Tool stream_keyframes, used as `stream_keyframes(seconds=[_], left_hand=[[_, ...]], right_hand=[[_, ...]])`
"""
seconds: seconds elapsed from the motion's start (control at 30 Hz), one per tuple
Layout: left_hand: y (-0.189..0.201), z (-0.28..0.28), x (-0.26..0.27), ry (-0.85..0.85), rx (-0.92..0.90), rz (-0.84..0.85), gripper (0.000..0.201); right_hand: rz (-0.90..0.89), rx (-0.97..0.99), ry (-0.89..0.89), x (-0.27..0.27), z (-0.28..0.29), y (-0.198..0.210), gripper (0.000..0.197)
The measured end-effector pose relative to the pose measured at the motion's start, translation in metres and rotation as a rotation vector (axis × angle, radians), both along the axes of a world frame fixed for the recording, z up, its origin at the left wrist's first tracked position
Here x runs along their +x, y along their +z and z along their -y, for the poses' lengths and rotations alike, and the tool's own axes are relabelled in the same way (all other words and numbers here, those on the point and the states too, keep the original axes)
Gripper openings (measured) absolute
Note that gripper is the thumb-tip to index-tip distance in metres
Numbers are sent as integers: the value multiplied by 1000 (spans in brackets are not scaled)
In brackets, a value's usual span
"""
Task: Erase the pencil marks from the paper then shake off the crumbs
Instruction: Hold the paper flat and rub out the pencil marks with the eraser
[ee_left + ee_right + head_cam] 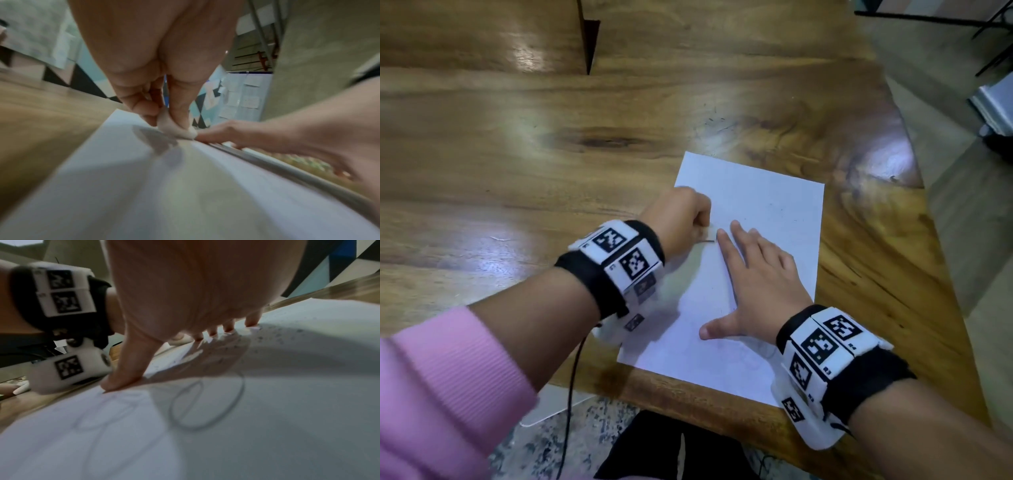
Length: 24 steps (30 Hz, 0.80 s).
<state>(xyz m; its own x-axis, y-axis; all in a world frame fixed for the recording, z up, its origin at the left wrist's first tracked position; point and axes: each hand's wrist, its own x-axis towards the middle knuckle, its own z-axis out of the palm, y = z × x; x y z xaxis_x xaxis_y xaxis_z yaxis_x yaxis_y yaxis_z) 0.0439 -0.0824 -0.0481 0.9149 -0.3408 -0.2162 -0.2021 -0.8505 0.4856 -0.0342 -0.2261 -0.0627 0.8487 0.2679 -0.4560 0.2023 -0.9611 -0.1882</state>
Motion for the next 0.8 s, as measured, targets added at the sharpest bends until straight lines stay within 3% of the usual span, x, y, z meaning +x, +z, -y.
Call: stream_keyframes(seconds=[0.23,0.43,0.5,0.63,0.8], left_hand=[[-1,-34,-64,-174,33,-107,4],[1,-11,-18,-8,-19,-44,6],[-1,-19,-29,-32,-3,-30,3],[-4,-46,-75,-152,-29,-70,16],[-2,-28,-37,-20,-24,18,6]], right_hand=[[-13,-22,10,2,-1,2,134],[-35,-59,39,4,-5,6,126],[-37,-65,32,4,-4,6,126],[-55,-67,37,5,-5,5,127],[-55,-72,35,4,-5,5,127]])
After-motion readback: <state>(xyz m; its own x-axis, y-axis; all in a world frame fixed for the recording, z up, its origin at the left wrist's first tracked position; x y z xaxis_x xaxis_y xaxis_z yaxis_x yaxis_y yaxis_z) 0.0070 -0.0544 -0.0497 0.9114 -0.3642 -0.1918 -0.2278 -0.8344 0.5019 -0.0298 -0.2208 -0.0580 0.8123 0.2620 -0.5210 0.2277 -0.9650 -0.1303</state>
